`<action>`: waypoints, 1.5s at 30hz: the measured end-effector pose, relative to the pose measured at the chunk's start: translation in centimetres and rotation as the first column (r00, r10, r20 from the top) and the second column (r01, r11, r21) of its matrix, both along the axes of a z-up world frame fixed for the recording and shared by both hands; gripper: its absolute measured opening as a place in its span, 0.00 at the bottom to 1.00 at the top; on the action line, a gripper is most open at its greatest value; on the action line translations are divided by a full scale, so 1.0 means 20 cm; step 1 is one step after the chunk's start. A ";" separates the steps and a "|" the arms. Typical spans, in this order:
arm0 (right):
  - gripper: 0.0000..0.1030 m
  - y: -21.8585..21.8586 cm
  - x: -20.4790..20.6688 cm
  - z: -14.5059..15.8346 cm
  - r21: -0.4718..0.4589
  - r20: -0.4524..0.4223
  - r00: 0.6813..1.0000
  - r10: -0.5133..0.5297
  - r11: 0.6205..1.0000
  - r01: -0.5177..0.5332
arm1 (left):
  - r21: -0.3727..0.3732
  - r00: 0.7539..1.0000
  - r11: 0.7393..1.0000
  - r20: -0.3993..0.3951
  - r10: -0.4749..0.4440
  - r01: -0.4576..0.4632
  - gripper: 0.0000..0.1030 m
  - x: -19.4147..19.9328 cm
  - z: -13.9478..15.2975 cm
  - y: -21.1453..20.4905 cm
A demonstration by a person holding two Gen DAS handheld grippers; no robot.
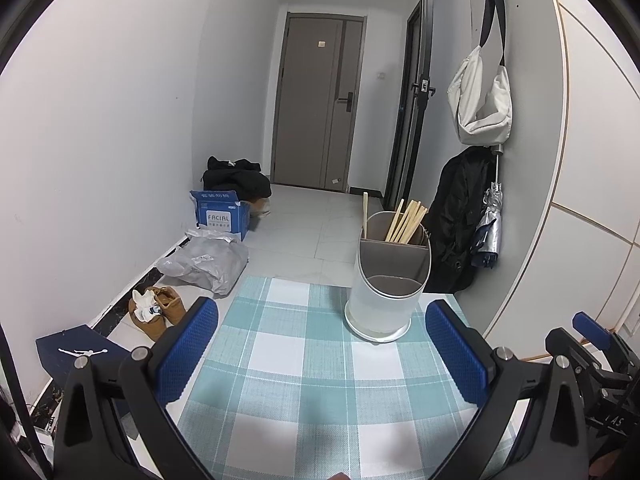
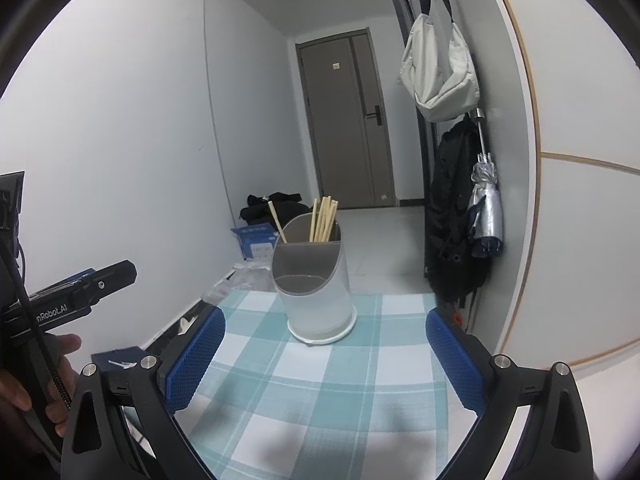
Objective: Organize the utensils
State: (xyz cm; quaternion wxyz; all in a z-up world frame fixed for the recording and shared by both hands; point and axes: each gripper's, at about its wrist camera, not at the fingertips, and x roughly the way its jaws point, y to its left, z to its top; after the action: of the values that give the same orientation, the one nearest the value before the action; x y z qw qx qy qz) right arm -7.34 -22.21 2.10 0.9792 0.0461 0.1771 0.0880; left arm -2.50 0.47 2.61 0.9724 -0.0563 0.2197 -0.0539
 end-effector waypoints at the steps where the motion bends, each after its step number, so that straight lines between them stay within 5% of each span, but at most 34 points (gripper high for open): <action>1: 0.99 0.00 0.00 0.00 -0.001 0.000 1.000 -0.001 1.000 0.001 | -0.001 1.000 1.000 0.000 0.004 -0.004 0.99 0.00 0.00 0.01; 45: 1.00 0.00 -0.01 0.00 -0.006 -0.003 1.000 -0.006 1.000 0.006 | -0.019 0.999 0.999 -0.028 0.029 -0.029 0.99 0.02 -0.01 0.04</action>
State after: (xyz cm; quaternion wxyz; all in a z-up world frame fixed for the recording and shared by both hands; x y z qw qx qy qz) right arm -7.45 -22.13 2.01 0.9793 0.0440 0.1785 0.0844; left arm -2.15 1.19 2.37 0.9694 -0.0697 0.2316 -0.0412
